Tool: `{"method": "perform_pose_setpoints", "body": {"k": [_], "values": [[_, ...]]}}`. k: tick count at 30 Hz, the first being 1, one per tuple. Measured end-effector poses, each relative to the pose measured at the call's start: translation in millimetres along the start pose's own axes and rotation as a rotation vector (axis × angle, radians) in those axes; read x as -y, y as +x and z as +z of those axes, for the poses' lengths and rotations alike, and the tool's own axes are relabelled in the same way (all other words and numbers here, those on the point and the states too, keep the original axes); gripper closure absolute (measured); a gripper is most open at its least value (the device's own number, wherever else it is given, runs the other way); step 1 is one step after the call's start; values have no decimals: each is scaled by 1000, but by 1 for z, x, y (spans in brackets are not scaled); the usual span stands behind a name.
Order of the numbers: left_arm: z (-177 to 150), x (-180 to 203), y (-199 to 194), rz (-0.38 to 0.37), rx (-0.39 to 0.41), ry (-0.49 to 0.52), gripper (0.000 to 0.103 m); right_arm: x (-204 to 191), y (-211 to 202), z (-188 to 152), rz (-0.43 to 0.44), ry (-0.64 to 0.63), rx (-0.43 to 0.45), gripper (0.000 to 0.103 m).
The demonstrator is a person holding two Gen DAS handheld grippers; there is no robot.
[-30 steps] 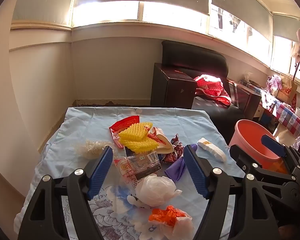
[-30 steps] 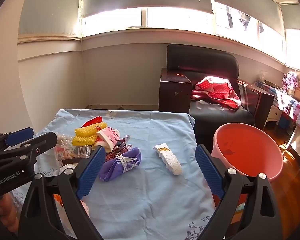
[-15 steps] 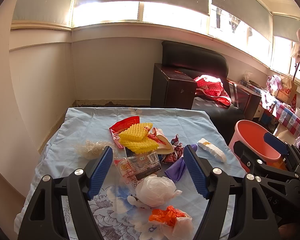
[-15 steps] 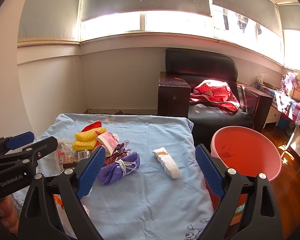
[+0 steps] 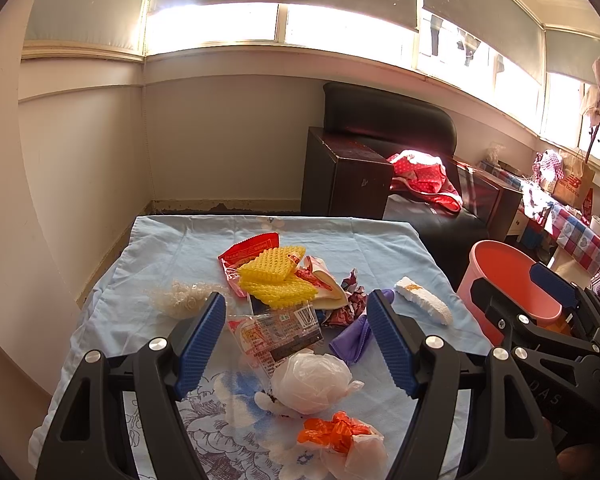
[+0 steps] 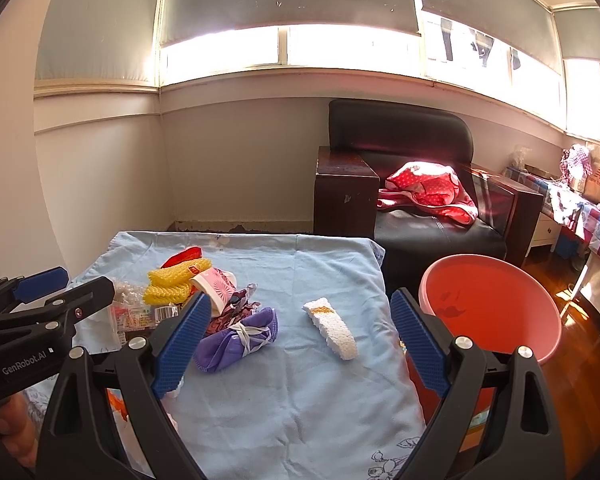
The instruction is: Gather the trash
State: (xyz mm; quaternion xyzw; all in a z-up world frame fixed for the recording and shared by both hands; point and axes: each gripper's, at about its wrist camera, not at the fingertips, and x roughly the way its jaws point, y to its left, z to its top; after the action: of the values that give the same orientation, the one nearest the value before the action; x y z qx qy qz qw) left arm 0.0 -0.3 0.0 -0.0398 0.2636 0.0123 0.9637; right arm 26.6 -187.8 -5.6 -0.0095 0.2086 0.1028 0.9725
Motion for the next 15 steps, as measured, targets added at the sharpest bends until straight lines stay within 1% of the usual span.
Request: {"method": "perform_pose_setpoints", "body": {"k": [15], "values": [[0, 0, 0, 0, 0, -1, 31, 2, 0, 2, 1, 6, 6, 12]]}}
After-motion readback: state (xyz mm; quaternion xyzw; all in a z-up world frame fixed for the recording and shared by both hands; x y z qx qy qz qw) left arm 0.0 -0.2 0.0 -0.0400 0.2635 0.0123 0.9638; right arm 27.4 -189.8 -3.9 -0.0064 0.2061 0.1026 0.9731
